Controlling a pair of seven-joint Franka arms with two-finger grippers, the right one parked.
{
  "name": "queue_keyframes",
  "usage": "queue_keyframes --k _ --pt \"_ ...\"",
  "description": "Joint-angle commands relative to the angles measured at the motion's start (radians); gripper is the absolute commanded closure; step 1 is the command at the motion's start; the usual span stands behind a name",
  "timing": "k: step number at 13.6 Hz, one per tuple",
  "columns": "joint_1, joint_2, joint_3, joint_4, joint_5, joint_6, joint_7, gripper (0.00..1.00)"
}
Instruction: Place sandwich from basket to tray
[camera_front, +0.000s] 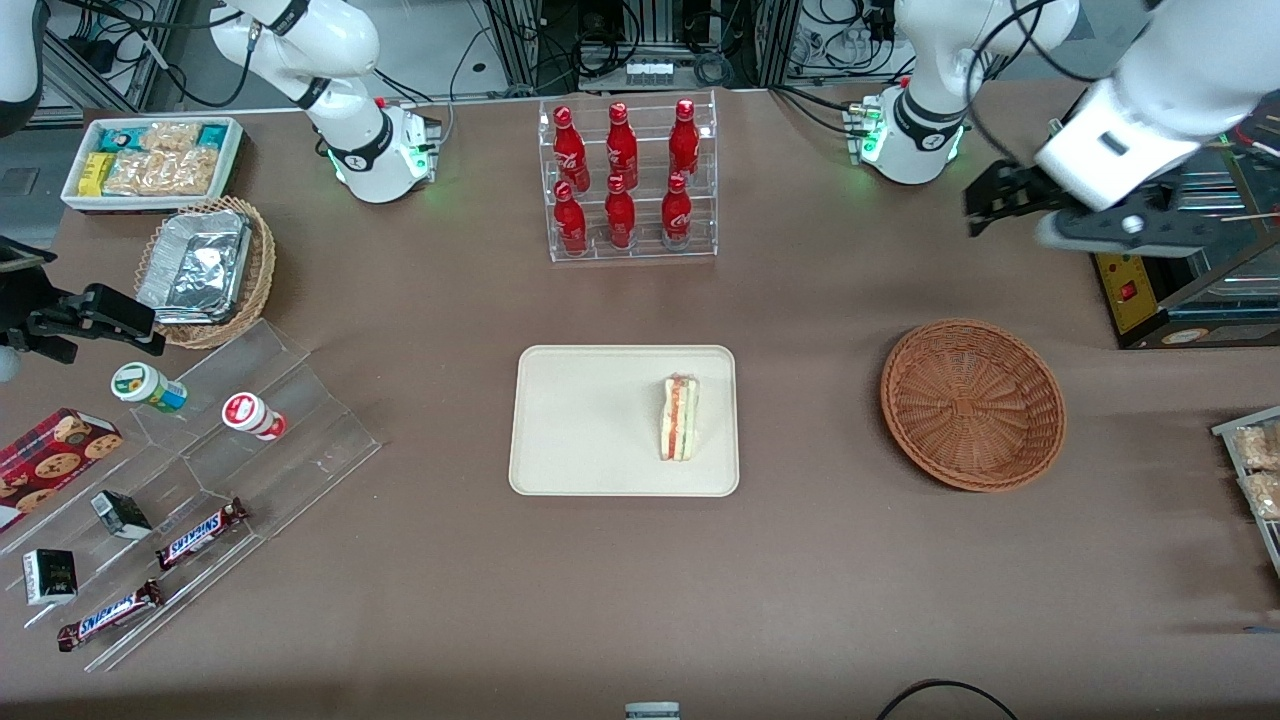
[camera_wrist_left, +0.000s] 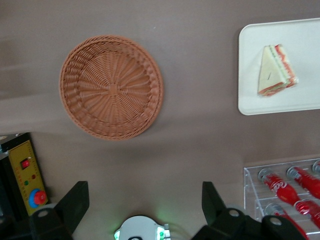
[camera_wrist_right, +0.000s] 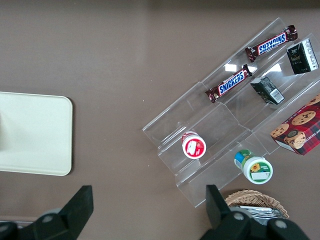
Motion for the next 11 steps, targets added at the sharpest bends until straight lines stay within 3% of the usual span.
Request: queue_keyframes --k 1,3,11 --pt "0.090 -0.078 -0.015 -0.097 -0.027 0.008 0.078 0.00" --pt "0.150 -0.096 -0.015 -0.122 -0.030 0.012 0.115 0.00" --pt "0.200 -0.062 -0.018 -0.086 -0.066 0.006 0.126 0.00"
